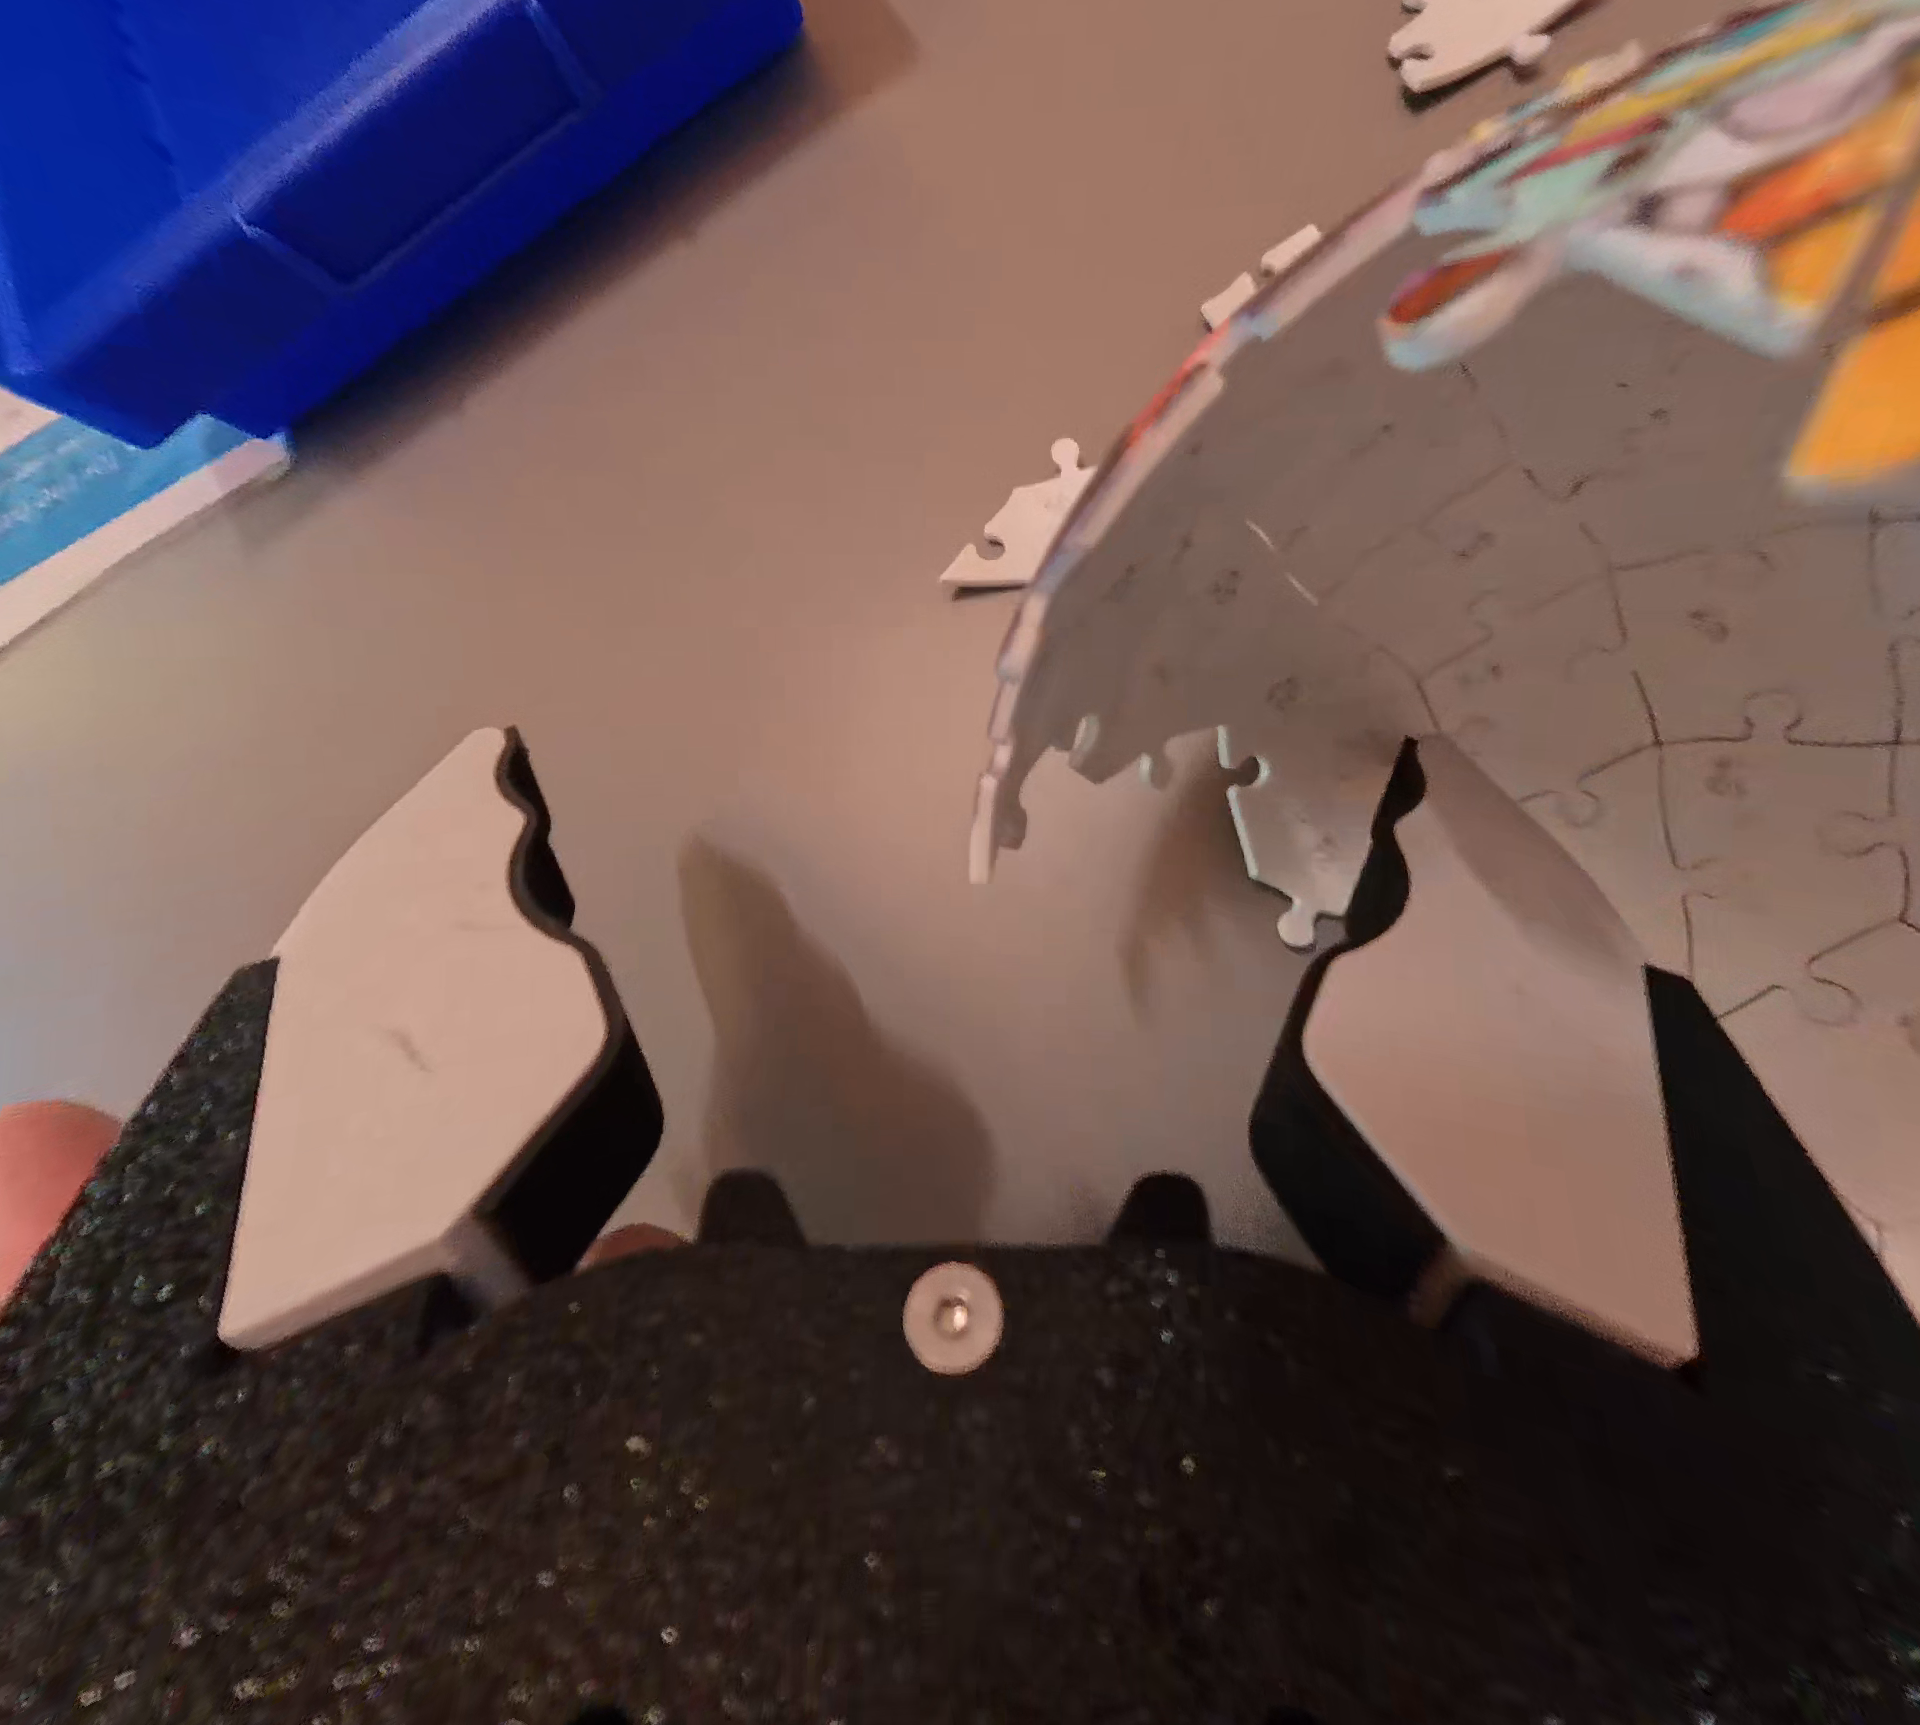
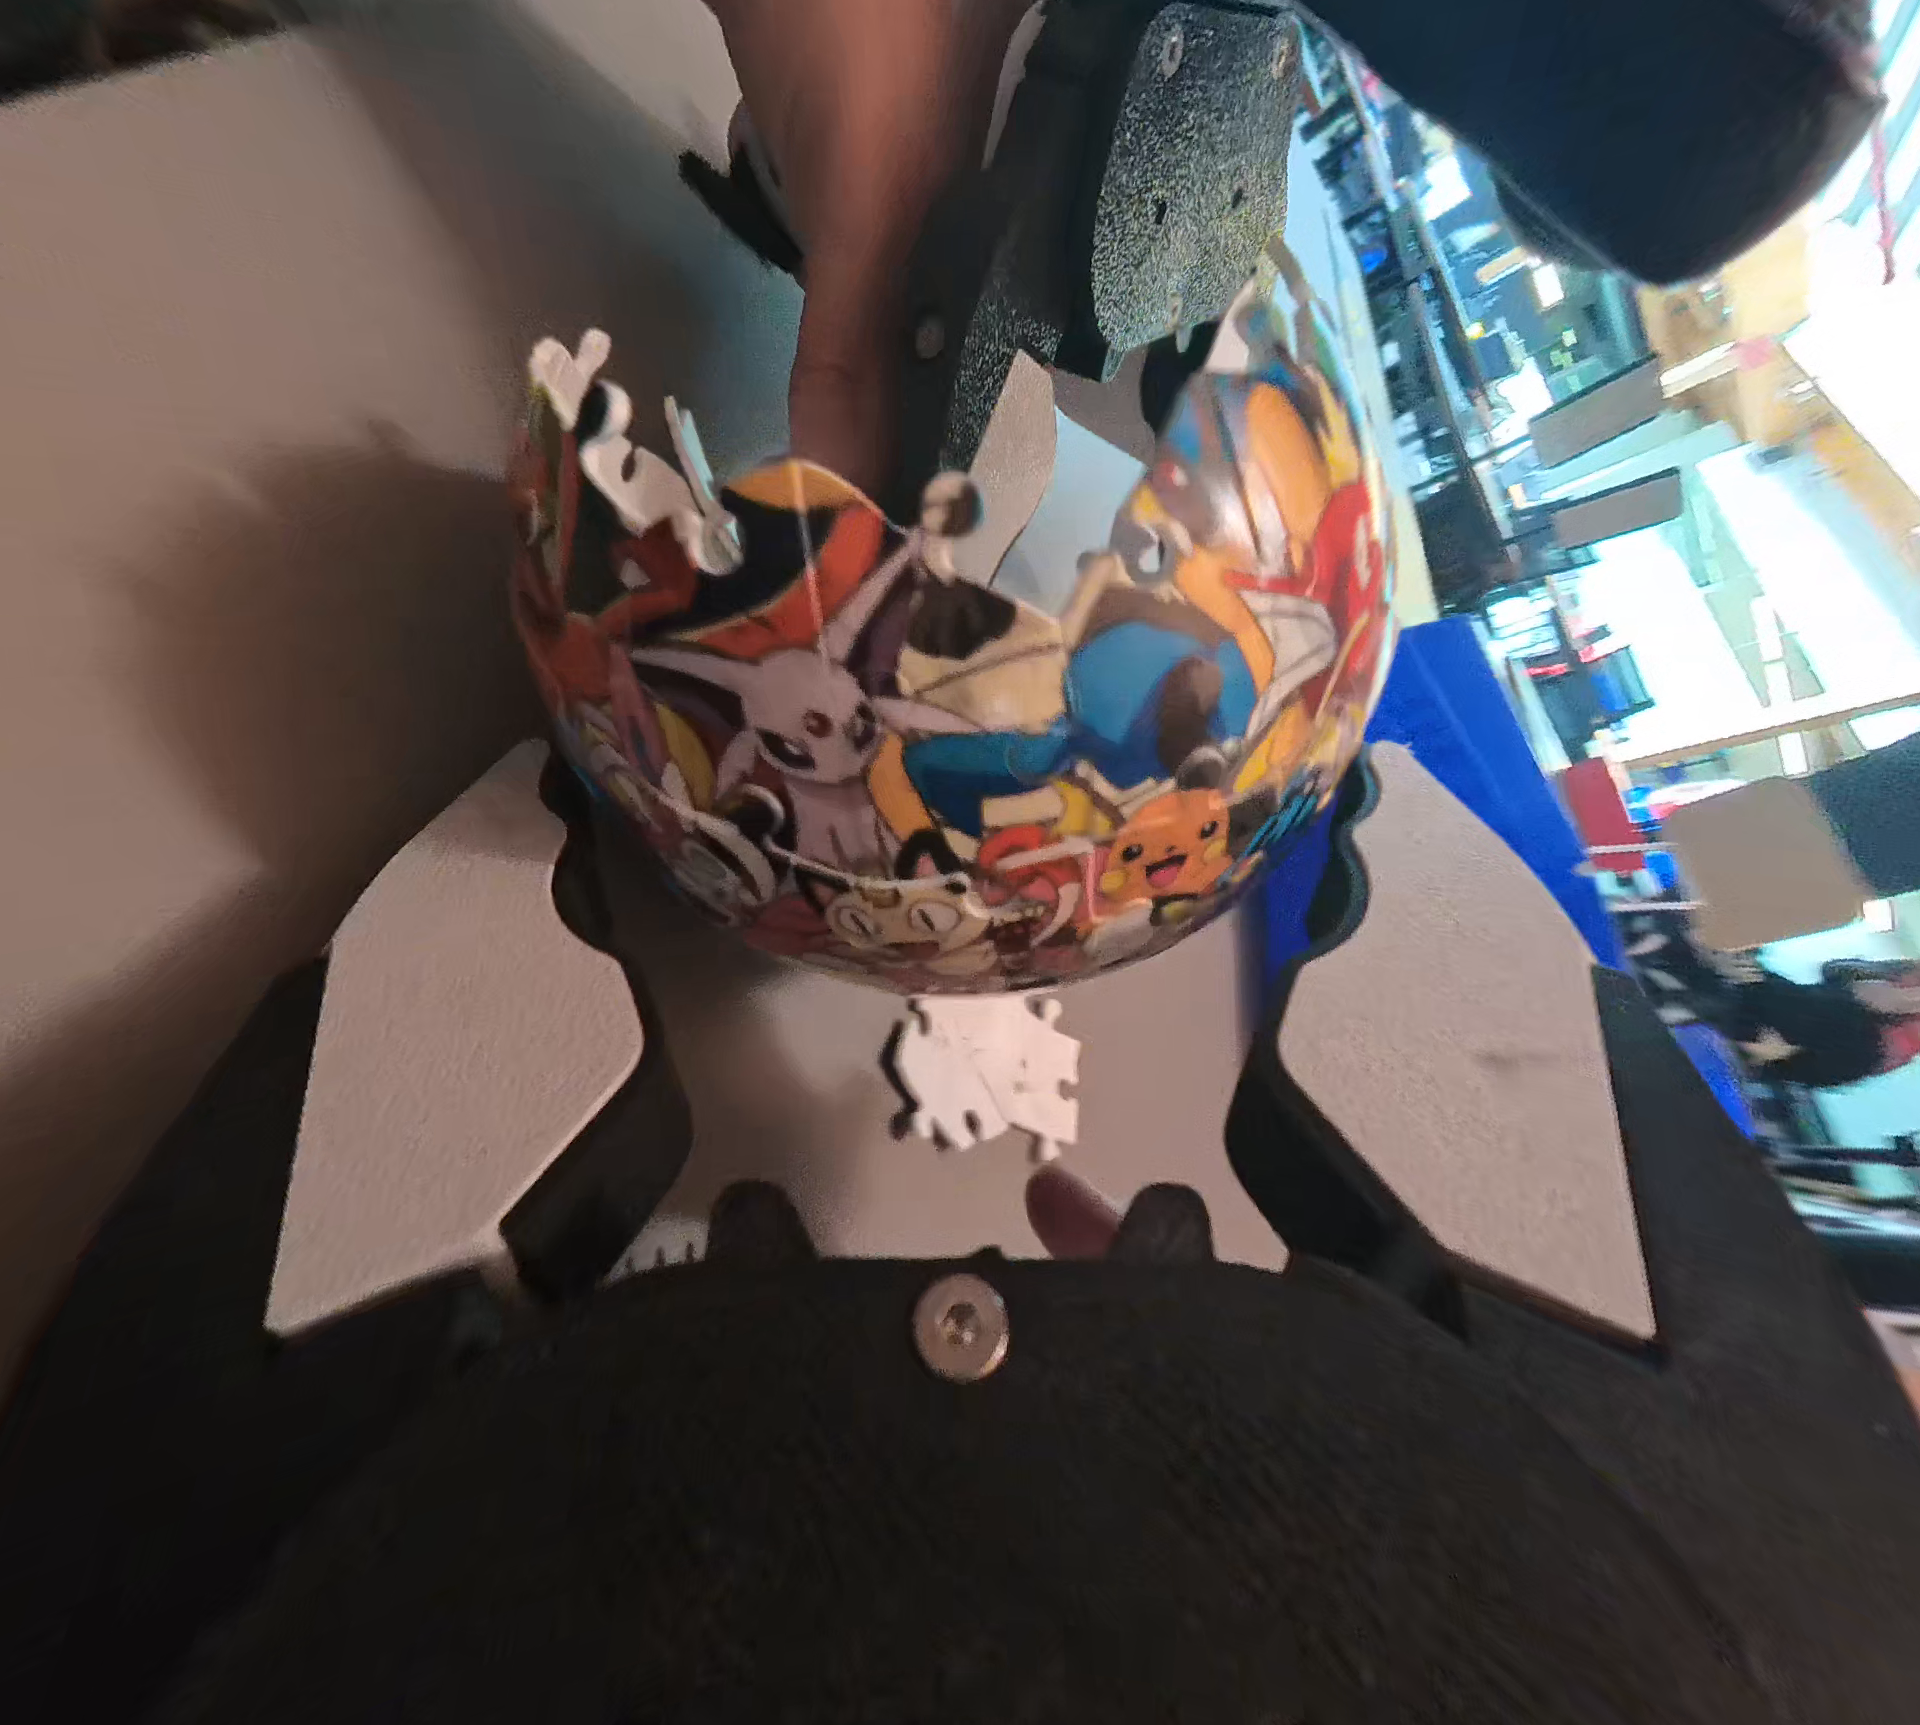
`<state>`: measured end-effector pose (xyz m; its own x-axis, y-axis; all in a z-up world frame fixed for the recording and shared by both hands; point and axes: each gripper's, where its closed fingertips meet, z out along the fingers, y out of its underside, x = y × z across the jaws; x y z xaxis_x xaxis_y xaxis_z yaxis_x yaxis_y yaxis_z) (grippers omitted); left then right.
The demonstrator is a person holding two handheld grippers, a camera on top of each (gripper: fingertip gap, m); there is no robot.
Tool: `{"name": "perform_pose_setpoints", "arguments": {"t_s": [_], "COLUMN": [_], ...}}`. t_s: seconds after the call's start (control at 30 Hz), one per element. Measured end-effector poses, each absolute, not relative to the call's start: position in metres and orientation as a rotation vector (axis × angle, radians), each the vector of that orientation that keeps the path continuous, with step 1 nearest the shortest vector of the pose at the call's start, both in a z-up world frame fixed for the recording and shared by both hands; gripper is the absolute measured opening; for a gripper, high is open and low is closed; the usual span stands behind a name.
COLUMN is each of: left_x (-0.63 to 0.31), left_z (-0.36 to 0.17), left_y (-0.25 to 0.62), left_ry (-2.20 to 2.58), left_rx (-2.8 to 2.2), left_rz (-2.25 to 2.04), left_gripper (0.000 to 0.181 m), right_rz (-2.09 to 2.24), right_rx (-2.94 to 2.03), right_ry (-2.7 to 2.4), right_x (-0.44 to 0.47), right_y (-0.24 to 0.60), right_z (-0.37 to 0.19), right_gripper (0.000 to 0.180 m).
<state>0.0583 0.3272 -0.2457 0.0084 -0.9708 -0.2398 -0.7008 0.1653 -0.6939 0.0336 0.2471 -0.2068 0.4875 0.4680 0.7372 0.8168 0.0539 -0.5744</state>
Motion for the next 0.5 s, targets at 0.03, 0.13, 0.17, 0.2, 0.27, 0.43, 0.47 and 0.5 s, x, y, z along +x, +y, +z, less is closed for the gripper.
{"name": "perform_pose_setpoints", "arguments": {"t_s": [0.03, 0.13, 0.17, 0.2, 0.27, 0.43, 0.47, 0.5], "left_x": [0.06, 0.068, 0.07, 0.071, 0.072, 0.065, 0.063, 0.061], "left_z": [-0.244, -0.241, -0.241, -0.241, -0.244, -0.249, -0.249, -0.25], "left_y": [0.329, 0.329, 0.328, 0.329, 0.334, 0.342, 0.343, 0.343], "left_ry": [1.74, 1.732, 1.731, 1.726, 1.7, 1.684, 1.678, 1.675], "left_rx": [-1.592, -1.548, -1.536, -1.539, -1.575, -1.644, -1.656, -1.67], "left_rz": [-0.48, -0.459, -0.467, -0.479, -0.507, -0.564, -0.571, -0.58], "left_gripper": [0.144, 0.138, 0.136, 0.136, 0.137, 0.139, 0.138, 0.136], "right_rz": [-0.422, -0.442, -0.421, -0.406, -0.411, -0.409, -0.437, -0.475], "right_rx": [-1.563, -1.57, -1.579, -1.596, -1.607, -1.65, -1.644, -1.638], "right_ry": [-1.16, -1.197, -1.198, -1.201, -1.228, -1.294, -1.317, -1.332], "right_x": [0.035, 0.039, 0.039, 0.04, 0.044, 0.039, 0.037, 0.035], "right_y": [0.248, 0.253, 0.254, 0.256, 0.26, 0.267, 0.268, 0.268], "right_z": [-0.205, -0.203, -0.202, -0.203, -0.202, -0.201, -0.202, -0.202], "right_gripper": [0.133, 0.132, 0.132, 0.132, 0.132, 0.132, 0.132, 0.133]}}
